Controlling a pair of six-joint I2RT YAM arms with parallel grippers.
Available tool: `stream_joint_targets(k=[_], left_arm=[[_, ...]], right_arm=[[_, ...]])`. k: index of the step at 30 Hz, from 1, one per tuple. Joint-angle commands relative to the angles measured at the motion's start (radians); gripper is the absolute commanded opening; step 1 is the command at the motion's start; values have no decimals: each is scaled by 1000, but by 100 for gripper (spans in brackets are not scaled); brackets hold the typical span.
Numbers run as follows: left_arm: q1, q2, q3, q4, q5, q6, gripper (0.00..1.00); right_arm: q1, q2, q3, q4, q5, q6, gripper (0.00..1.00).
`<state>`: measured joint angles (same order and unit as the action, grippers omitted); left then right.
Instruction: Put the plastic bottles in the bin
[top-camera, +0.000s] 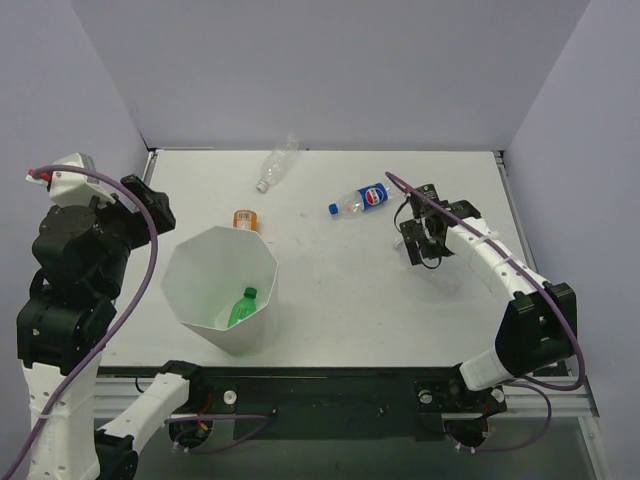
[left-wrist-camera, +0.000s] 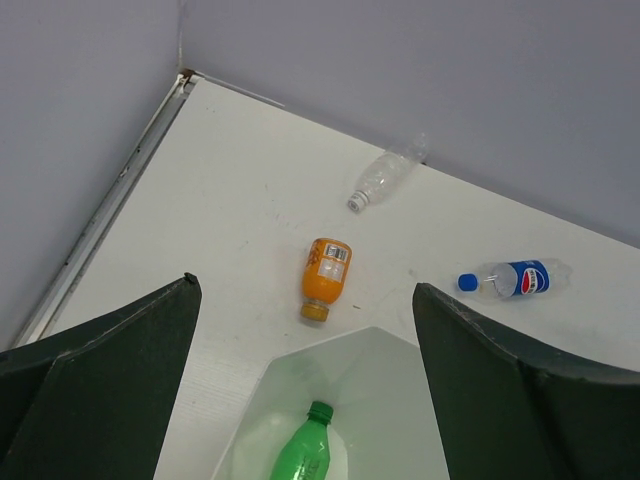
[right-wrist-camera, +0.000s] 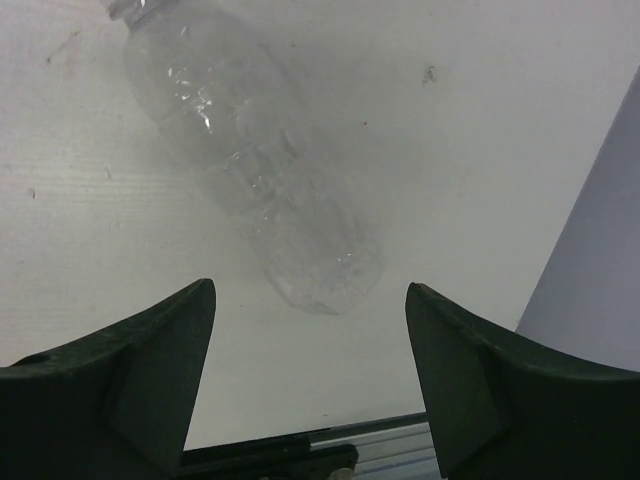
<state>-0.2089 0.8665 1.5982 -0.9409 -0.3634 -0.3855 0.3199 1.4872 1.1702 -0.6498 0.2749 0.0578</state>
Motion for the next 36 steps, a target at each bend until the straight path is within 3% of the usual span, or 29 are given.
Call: stream_joint_targets(k=[1, 9, 15, 17, 18, 19, 23, 30, 36], left_arm=[[-3, -18, 6, 68, 18, -6, 98], [-3, -29, 12, 45, 26, -3, 98], [-3, -32, 5, 34, -2, 4, 99], [-3, -27, 6, 28, -3, 5, 98], [-4, -24, 9, 25, -2, 5, 98], [-3, -23, 11, 24, 0, 10, 99], [-4, -32, 14, 27, 7, 33, 99], [-6, -37, 5, 27, -16, 33, 99], [-4, -43, -46, 37, -75, 14, 99]], right_arm=[[34, -1, -24, -27, -57, -254, 72], [28, 175, 11, -67, -68, -345, 71], [19, 260, -20, 25, -40, -320, 69], [16, 278, -20, 33, -36, -291, 58], [15, 291, -23, 38, -31, -285, 40], [15, 292, -29, 39, -32, -279, 28], [16, 268, -34, 12, -106, -262, 4], [132, 27, 63, -120, -147, -179, 0], [281, -175, 334, -104, -261, -180, 0]])
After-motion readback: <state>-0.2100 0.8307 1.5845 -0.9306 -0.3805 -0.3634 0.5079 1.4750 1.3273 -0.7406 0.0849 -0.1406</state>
